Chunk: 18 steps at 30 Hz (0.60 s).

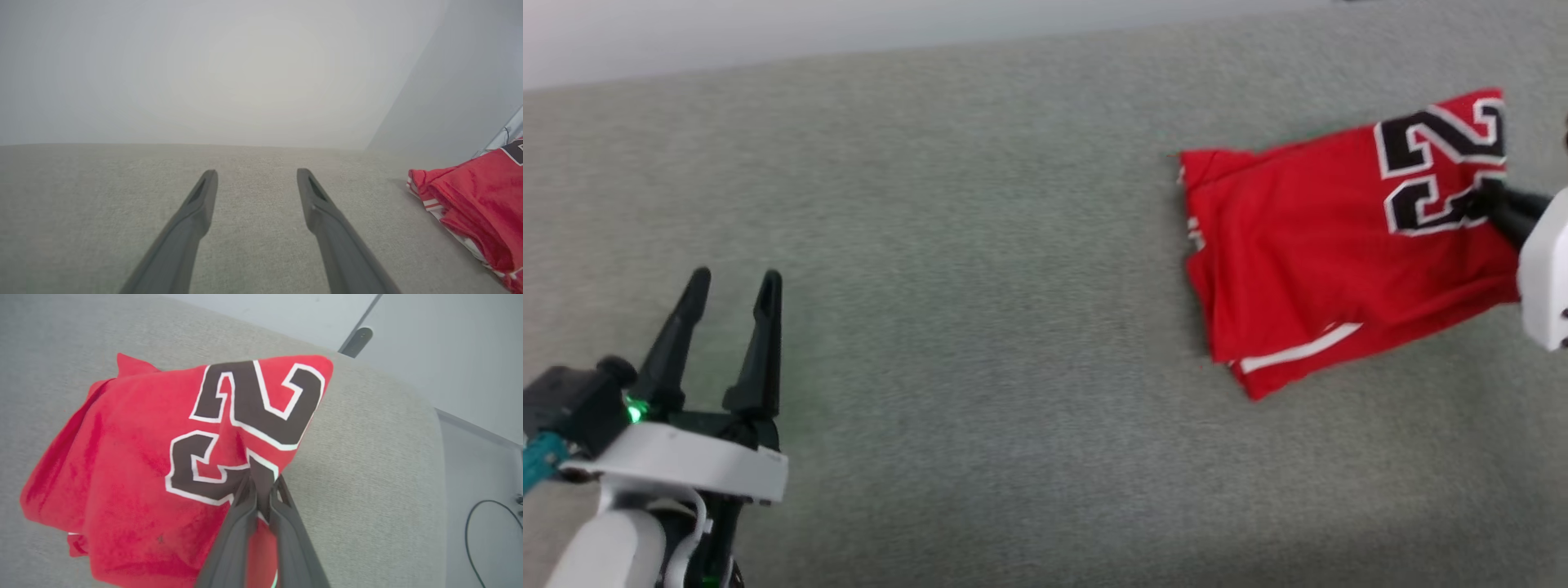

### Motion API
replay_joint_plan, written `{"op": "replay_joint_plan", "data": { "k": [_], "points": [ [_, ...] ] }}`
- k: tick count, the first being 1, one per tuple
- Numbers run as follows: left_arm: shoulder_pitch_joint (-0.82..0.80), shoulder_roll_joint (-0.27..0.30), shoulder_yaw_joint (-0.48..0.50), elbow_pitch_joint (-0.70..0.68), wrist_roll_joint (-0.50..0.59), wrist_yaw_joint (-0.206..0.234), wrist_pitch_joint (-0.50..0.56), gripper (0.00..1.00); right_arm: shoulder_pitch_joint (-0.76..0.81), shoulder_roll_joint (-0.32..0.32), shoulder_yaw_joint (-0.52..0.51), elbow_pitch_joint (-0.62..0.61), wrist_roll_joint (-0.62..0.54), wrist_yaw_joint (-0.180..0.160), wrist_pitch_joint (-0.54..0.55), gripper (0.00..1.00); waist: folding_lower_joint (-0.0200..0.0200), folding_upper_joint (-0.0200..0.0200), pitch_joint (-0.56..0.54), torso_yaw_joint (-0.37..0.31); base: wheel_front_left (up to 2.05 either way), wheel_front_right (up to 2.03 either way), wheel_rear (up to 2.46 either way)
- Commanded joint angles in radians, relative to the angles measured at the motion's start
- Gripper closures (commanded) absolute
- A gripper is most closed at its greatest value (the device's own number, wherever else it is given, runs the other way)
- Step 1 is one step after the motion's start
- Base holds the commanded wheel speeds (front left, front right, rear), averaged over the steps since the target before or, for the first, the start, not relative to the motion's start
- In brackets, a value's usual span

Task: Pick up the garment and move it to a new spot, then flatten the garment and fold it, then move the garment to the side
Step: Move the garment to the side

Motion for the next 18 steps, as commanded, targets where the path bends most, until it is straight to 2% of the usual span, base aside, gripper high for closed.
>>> {"op": "replay_joint_plan", "data": {
  "k": [1,9,18],
  "points": [
    [-0.017,0.005,0.000,-0.006,0.005,-0.004,0.003,0.00,-0.018,-0.011,0.002,0.003,0.007,-0.001,-0.012,1.00,0.0000,0.0000,0.056,-0.066,0.00,0.00,0.00],
    [-0.084,0.028,-0.018,-0.032,0.021,-0.006,0.042,0.00,-0.108,-0.125,0.036,0.093,0.013,-0.001,-0.154,1.00,0.0000,0.0000,0.120,-0.115,0.00,0.00,0.00],
    [-0.141,0.046,-0.033,-0.047,0.031,-0.016,0.068,0.00,-0.198,-0.234,0.096,0.248,-0.022,-0.001,-0.307,1.00,0.0000,0.0000,0.186,-0.112,0.00,0.00,0.00]
  ]
}}
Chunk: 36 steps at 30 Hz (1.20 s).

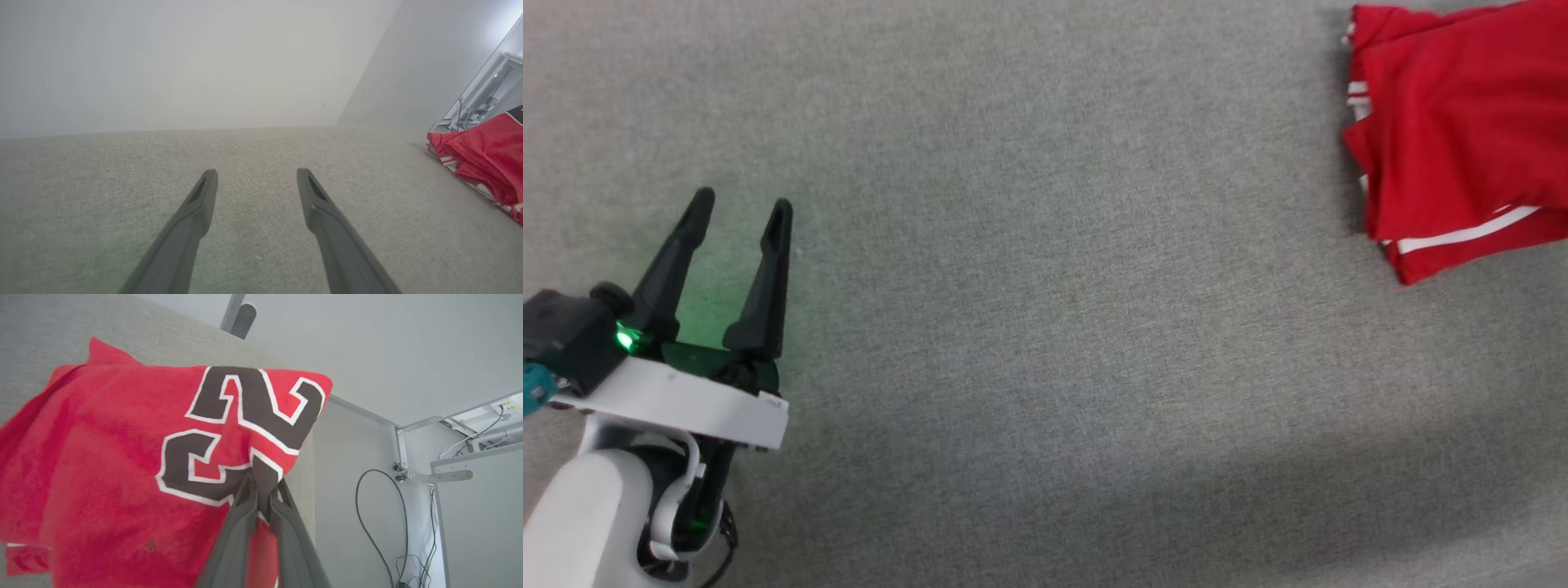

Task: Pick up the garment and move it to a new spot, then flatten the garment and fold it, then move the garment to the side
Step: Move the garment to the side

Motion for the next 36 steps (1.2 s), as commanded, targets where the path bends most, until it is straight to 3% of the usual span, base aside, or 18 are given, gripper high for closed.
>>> {"op": "replay_joint_plan", "data": {
  "k": [1,14,21,25,27,29,30,31,32,36],
  "points": [
    [-0.015,0.002,0.000,-0.002,0.007,-0.006,-0.001,0.00,-0.020,-0.005,0.004,0.013,-0.008,-0.001,-0.018,1.00,0.0000,0.0000,0.026,-0.001,0.00,0.00,0.00],
    [-0.054,0.006,-0.021,-0.004,0.007,-0.013,0.011,0.00,-0.133,0.002,0.076,0.243,-0.136,-0.001,-0.177,1.00,0.0000,0.0000,0.076,0.035,0.00,0.00,0.00],
    [-0.068,-0.006,-0.038,0.006,0.008,-0.015,0.010,0.00,-0.160,0.049,0.066,0.375,-0.164,-0.001,-0.223,1.00,0.0000,0.0000,0.078,0.067,0.00,0.00,0.00],
    [-0.069,-0.007,-0.043,0.016,0.007,-0.013,0.008,0.00,-0.173,0.071,0.071,0.434,-0.163,-0.001,-0.242,0.85,0.0000,0.0000,0.071,0.077,0.00,0.00,0.00],
    [-0.064,-0.007,-0.042,0.019,0.004,-0.012,0.006,0.00,-0.178,0.078,0.075,0.457,-0.168,-0.001,-0.251,0.62,0.0000,0.0000,0.064,0.079,0.00,0.00,0.00],
    [-0.058,-0.005,-0.039,0.023,0.000,-0.011,0.004,0.00,-0.186,0.088,0.080,0.479,-0.170,-0.001,-0.259,0.50,0.0000,0.0000,0.055,0.078,0.00,0.00,0.00],
    [-0.055,-0.004,-0.038,0.025,-0.001,-0.010,0.002,0.00,-0.192,0.091,0.081,0.488,-0.172,-0.001,-0.267,0.25,0.0000,0.0000,0.050,0.077,0.00,0.00,0.00],
    [-0.052,-0.004,-0.038,0.026,-0.003,-0.010,0.001,0.00,-0.196,0.094,0.083,0.497,-0.173,-0.001,-0.274,0.07,0.0000,0.0000,0.043,0.076,0.00,0.00,0.00],
    [-0.048,-0.006,-0.038,0.028,-0.006,-0.010,-0.001,0.00,-0.198,0.096,0.083,0.506,-0.174,-0.001,-0.278,0.00,0.0000,0.0000,0.036,0.075,0.00,0.00,0.00],
    [-0.033,-0.007,-0.040,0.040,-0.011,-0.010,-0.008,0.00,-0.212,0.104,0.091,0.532,-0.181,-0.001,-0.292,0.00,0.0000,0.0000,0.001,0.073,0.00,0.00,0.00]
  ]
}}
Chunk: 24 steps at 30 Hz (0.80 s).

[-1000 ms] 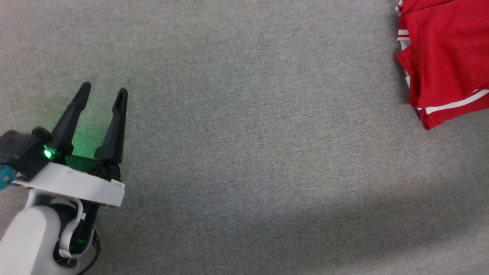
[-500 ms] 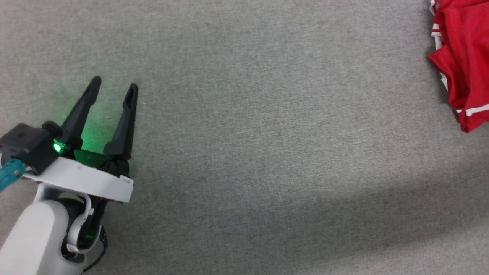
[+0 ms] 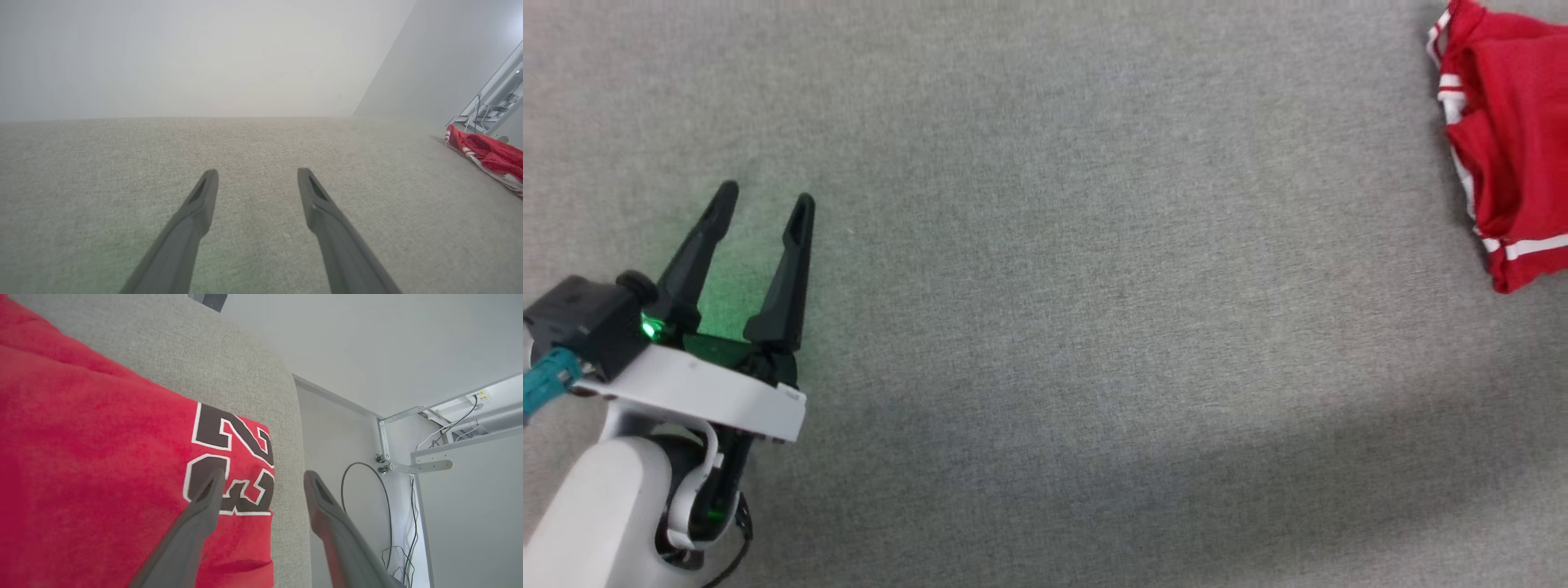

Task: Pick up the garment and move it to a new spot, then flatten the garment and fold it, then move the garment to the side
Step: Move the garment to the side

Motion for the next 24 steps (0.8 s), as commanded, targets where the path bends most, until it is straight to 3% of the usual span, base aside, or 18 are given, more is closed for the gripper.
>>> {"op": "replay_joint_plan", "data": {
  "k": [1,15,24],
  "points": [
    [0.015,-0.002,0.000,0.005,-0.003,0.000,-0.008,0.00,-0.016,0.003,0.004,0.006,-0.007,-0.001,-0.007,0.00,0.0000,0.0000,-0.032,-0.002,0.00,0.00,0.00],
    [0.108,-0.032,-0.005,0.058,-0.035,0.016,-0.040,0.00,0.045,0.033,0.009,-0.025,0.063,-0.001,-0.102,0.00,0.0000,0.0000,-0.222,0.071,0.00,0.00,0.00],
    [0.224,-0.026,0.029,0.067,-0.055,0.051,-0.076,0.00,0.203,0.108,-0.050,-0.115,0.095,-0.001,-0.204,0.00,0.0000,0.0000,-0.359,0.116,0.00,0.00,0.00]
  ]
}}
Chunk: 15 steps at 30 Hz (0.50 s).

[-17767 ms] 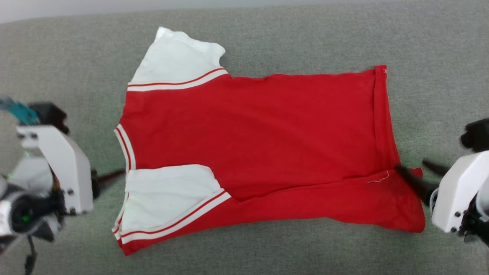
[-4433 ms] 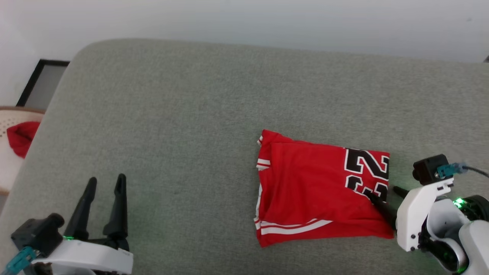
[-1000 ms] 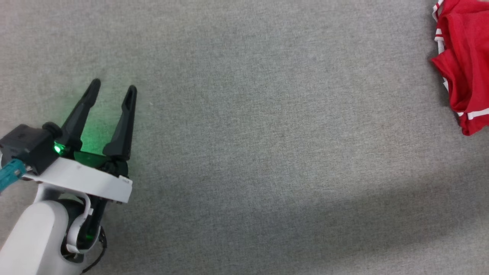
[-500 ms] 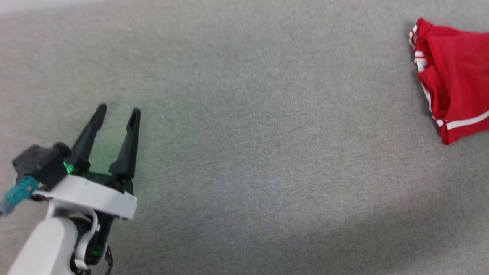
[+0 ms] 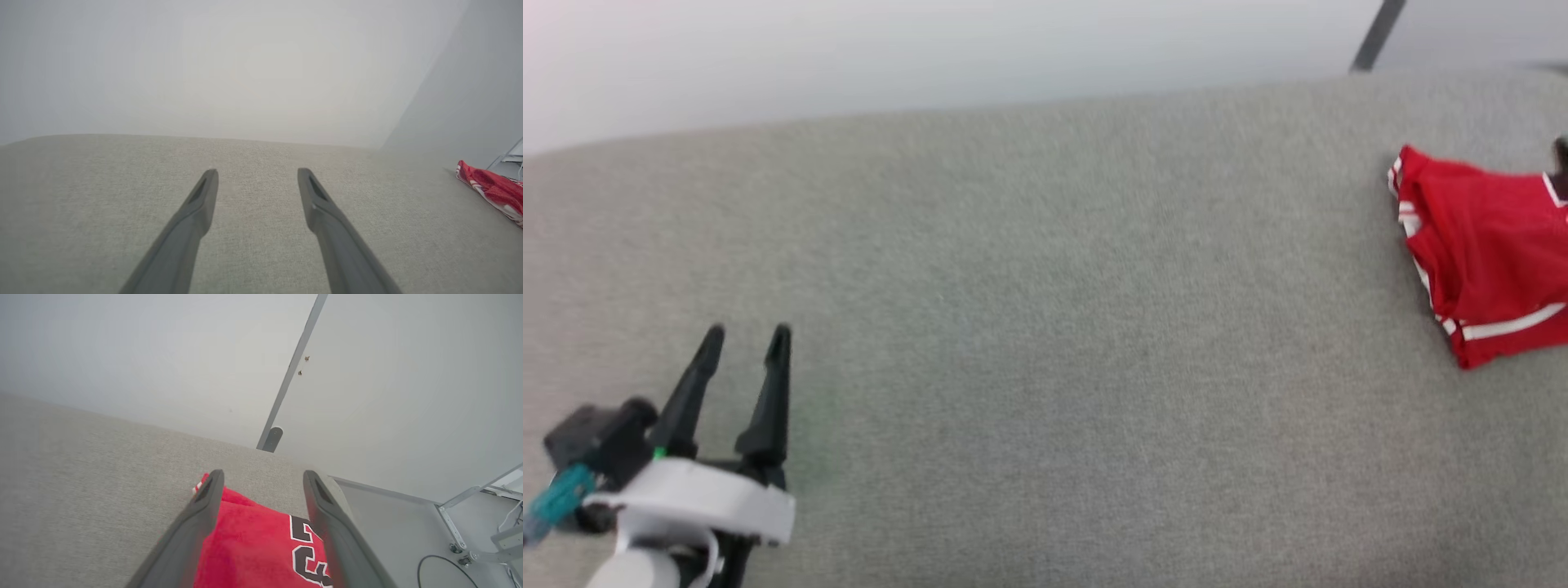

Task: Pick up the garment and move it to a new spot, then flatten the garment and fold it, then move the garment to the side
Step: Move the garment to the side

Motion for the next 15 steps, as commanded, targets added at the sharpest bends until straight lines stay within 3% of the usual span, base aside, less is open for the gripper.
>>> {"op": "replay_joint_plan", "data": {
  "k": [1,15],
  "points": [
    [0.019,0.001,0.004,-0.001,-0.001,0.007,-0.007,0.00,0.030,0.008,-0.011,-0.007,-0.004,-0.001,-0.009,0.00,0.0000,-0.0001,-0.074,0.039,0.00,0.00,0.00],
    [0.253,0.030,0.115,-0.035,-0.023,0.042,-0.066,0.00,0.413,0.183,-0.264,-0.258,-0.117,-0.001,-0.097,0.00,0.0000,-0.0001,-0.186,0.062,0.00,0.00,0.00]
  ]
}}
